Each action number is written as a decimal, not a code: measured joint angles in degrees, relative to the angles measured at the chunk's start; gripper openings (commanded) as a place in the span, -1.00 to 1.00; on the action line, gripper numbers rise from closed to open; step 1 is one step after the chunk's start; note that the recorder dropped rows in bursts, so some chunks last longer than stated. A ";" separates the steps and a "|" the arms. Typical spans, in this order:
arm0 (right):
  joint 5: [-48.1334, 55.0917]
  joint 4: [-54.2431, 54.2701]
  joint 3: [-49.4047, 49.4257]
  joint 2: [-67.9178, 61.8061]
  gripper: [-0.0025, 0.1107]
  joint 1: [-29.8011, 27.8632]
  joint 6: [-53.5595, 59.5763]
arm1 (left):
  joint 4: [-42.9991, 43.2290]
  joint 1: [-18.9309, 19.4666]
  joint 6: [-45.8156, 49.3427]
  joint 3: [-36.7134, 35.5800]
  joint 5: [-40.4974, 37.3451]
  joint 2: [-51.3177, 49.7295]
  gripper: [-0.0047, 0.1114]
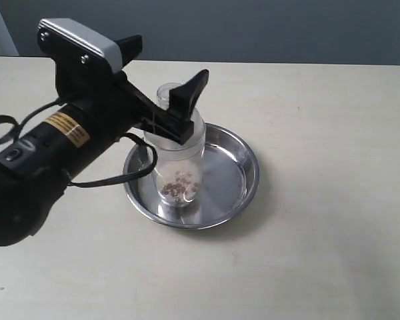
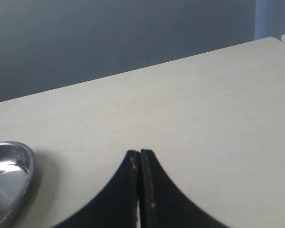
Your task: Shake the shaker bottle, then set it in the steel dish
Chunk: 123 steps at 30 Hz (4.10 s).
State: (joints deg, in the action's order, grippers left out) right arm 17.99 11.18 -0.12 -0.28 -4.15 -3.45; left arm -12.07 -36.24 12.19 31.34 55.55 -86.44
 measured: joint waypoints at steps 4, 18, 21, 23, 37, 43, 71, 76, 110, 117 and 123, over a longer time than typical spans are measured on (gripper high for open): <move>0.00 0.00 0.00 0.00 -0.97 0.00 0.00 | 0.03 0.00 1.78 0.00 -11.33 10.26 -0.93; 0.00 0.00 0.00 0.00 -0.97 0.00 0.00 | -37.54 0.00 21.01 0.00 -27.60 26.43 -0.91; 0.00 0.00 0.00 0.00 -0.97 0.00 0.00 | -39.01 0.00 25.73 0.00 -26.14 28.40 -0.91; 0.00 0.00 0.00 0.00 -0.97 0.00 0.00 | -40.14 0.00 27.62 0.00 -25.28 30.04 -0.91; 0.00 0.00 0.00 0.00 -0.97 0.00 0.00 | -47.56 24.42 38.06 -11.61 -51.89 55.47 -0.91; 0.00 0.00 0.00 0.00 -0.97 0.00 0.00 | -46.87 36.41 36.82 -20.78 -58.53 73.24 -0.91; 0.00 0.00 0.00 0.00 -0.97 0.00 0.00 | 2.41 36.41 -12.92 -31.06 -69.14 83.70 -0.91; 0.00 0.00 0.00 0.00 -0.97 0.00 0.00 | 1.63 36.41 -11.29 -31.06 -68.62 83.70 -0.91; 0.00 0.00 0.00 0.00 -0.97 0.00 0.00 | 0.06 36.41 -10.87 -31.06 -68.38 83.70 -0.91; 0.00 0.00 0.00 0.00 -0.97 0.00 0.00 | 0.06 36.41 -10.87 -31.06 -68.38 83.70 -0.91; 0.00 0.00 0.00 0.00 -0.97 0.00 0.00 | 0.02 36.41 -10.87 -31.06 -68.38 83.70 -0.91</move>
State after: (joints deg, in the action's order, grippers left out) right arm 17.99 11.18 -0.12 -0.28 -4.15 -3.45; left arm -12.05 0.17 1.32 0.27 -12.83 -2.74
